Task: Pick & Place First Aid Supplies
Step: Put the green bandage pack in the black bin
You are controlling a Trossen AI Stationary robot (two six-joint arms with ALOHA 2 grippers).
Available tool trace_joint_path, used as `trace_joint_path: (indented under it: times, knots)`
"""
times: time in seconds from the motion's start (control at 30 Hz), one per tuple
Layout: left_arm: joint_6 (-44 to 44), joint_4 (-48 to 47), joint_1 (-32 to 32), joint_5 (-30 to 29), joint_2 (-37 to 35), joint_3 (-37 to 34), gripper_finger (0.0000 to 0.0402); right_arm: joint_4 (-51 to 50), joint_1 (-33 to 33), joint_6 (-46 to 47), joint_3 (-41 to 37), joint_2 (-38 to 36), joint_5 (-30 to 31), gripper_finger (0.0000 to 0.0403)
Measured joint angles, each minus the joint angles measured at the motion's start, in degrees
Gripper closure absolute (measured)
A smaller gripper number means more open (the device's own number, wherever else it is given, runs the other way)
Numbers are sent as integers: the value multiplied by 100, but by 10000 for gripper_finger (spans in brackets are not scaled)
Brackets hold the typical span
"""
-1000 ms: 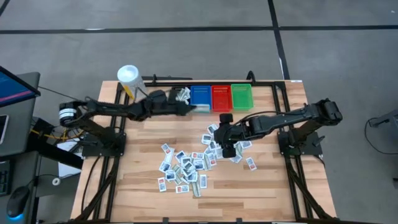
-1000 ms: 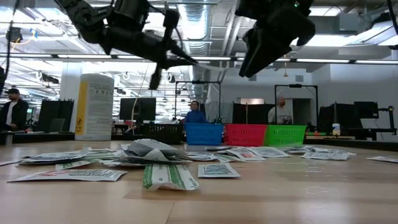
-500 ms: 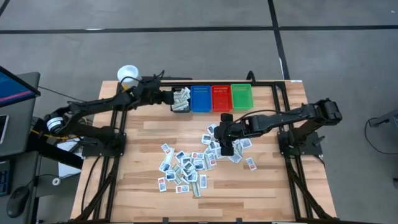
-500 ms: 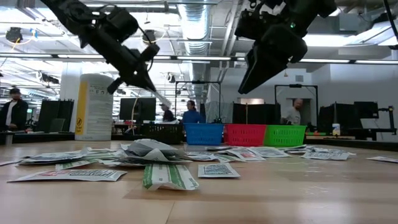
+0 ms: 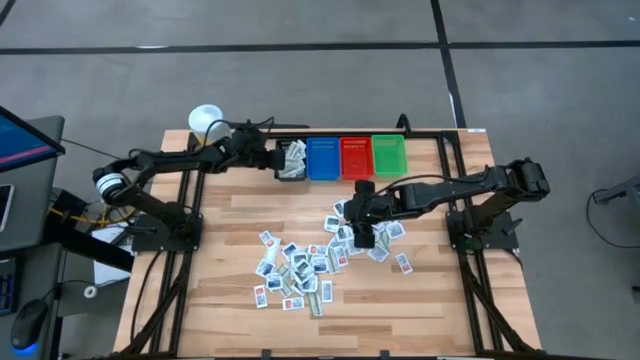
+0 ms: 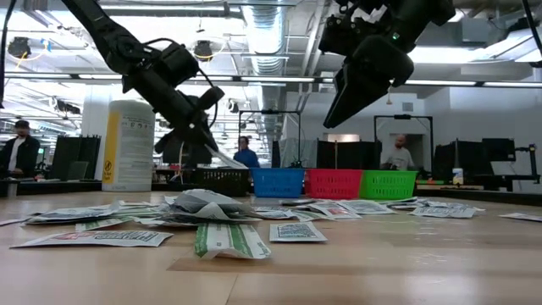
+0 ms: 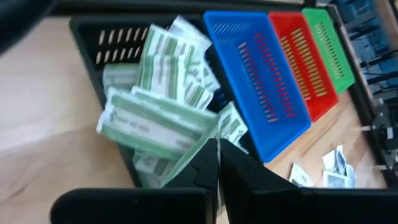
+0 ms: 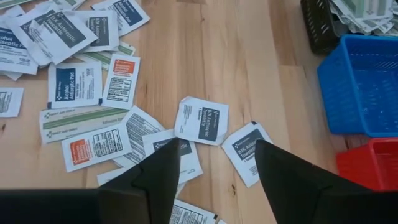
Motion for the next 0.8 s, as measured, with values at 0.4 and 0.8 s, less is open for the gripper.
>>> trace_joint_path:
  times: [0.4, 0.8]
  knots:
    - [884, 111, -22, -141, 2, 2, 295, 2, -68, 0, 0, 0, 6, 204]
    - [2393, 1201, -24, -640, 2, 7, 207, 17, -106, 0, 0, 0, 4, 205]
